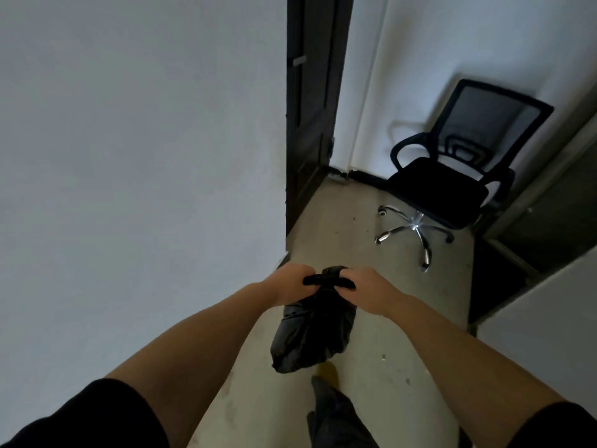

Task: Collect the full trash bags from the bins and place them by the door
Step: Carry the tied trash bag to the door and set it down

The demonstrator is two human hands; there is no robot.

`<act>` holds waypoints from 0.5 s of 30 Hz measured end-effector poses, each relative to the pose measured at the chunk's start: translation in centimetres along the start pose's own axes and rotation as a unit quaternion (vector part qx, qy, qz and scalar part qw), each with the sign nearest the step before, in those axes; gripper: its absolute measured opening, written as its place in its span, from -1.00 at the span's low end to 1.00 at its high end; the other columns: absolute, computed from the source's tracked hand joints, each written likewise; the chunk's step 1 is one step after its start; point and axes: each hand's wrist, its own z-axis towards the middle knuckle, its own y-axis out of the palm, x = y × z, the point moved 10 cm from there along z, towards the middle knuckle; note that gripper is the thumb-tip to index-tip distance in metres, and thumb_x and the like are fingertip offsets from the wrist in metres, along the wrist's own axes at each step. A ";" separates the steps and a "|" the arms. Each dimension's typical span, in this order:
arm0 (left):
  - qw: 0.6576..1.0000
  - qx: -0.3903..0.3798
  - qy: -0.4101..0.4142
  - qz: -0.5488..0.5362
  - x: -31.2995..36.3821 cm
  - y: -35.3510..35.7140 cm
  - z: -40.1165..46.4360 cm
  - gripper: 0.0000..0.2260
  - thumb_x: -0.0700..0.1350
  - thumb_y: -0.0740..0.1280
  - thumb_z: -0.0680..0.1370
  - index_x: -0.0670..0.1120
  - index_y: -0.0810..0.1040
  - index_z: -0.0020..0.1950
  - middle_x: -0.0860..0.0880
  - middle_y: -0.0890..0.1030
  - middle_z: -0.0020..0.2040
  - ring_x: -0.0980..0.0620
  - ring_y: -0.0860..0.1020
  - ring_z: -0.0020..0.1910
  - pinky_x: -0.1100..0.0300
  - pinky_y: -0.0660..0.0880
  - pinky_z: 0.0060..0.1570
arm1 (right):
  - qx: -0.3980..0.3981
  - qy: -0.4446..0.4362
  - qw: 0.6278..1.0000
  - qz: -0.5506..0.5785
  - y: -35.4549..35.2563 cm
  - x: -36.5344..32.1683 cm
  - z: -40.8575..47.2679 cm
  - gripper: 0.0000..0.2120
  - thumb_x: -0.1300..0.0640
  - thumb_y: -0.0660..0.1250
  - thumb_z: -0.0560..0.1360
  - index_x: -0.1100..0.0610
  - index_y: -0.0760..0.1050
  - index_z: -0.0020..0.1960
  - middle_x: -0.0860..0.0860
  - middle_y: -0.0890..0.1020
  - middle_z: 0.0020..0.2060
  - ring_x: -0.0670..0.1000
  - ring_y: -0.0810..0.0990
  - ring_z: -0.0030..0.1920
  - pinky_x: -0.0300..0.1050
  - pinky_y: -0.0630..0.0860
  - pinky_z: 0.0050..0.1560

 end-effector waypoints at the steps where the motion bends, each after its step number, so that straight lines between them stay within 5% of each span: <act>1: 1.000 0.003 -0.005 0.003 -0.5 -0.7 1.5 -0.78 -0.09 0.24 0.56 -0.24 0.55 -0.06 -0.18 0.57 -0.17 -0.11 0.53 -0.15 0.08 0.43 -0.11 | -0.004 -0.003 1.000 -0.005 -0.5 0.6 1.8 -0.84 0.16 0.26 0.54 0.26 0.50 -0.11 0.05 0.52 -0.28 0.02 0.47 -0.28 -0.19 0.30 -0.31; 8: 0.998 0.022 -0.057 -0.015 -4.9 -4.1 14.4 -0.85 -0.08 0.23 0.56 -0.11 0.47 -0.15 -0.13 0.53 -0.18 -0.11 0.53 -0.14 0.10 0.39 -0.14 | -0.082 -0.019 0.996 -0.003 -2.4 7.4 15.8 -0.83 0.12 0.26 0.53 0.15 0.46 -0.21 0.00 0.51 -0.34 0.01 0.49 -0.30 -0.20 0.33 -0.32; 15: 0.987 0.003 -0.149 -0.054 -11.9 -4.7 21.9 -0.79 -0.06 0.23 0.55 -0.18 0.54 0.00 -0.16 0.60 -0.03 -0.11 0.55 -0.02 0.09 0.43 -0.06 | -0.175 -0.053 0.983 0.003 -0.6 9.9 25.7 -0.73 -0.03 0.24 0.54 0.17 0.46 -0.16 0.04 0.52 -0.34 -0.02 0.47 -0.34 -0.19 0.33 -0.32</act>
